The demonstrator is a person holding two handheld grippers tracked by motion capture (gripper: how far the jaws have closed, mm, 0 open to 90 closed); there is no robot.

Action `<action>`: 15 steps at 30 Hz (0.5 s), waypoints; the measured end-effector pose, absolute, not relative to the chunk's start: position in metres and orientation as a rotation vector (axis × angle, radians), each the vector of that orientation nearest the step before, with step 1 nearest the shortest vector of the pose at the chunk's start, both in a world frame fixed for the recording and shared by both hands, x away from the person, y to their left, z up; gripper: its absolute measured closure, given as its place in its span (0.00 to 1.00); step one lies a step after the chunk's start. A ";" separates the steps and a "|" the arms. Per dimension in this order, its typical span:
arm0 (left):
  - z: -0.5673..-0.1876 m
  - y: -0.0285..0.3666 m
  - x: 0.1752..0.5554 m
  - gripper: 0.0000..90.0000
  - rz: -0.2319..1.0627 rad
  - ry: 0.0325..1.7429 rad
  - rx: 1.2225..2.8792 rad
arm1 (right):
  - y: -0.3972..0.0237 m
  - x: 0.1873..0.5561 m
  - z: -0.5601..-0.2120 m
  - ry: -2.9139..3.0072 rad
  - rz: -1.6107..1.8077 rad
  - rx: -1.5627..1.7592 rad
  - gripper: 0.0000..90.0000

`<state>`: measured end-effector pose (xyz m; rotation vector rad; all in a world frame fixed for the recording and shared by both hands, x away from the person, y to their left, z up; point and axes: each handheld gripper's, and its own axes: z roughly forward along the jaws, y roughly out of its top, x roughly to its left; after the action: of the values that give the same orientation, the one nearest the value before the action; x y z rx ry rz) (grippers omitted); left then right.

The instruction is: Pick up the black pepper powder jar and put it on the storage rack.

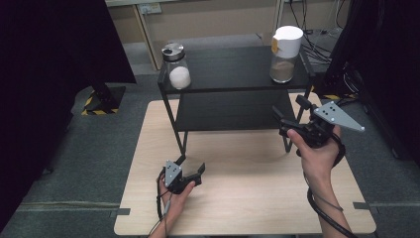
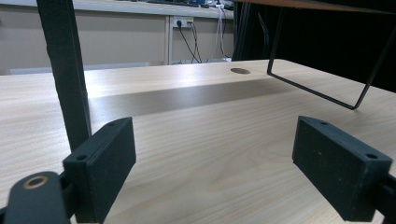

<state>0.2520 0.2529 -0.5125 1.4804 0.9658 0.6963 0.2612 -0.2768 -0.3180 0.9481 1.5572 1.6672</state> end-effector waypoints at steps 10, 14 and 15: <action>-0.512 0.253 0.252 0.14 0.698 0.965 1.482 | -0.282 0.251 -0.333 1.583 1.670 0.960 0.12; -0.513 0.253 0.252 0.14 0.698 0.965 1.480 | -0.283 0.247 -0.338 1.597 1.669 0.960 0.12; -0.513 0.253 0.252 0.14 0.697 0.966 1.479 | -0.283 0.247 -0.339 1.601 1.669 0.962 0.12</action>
<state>0.2518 0.2527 -0.5126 1.4794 0.9659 0.6975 0.2467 -0.2833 -0.3393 0.9623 1.6009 1.6691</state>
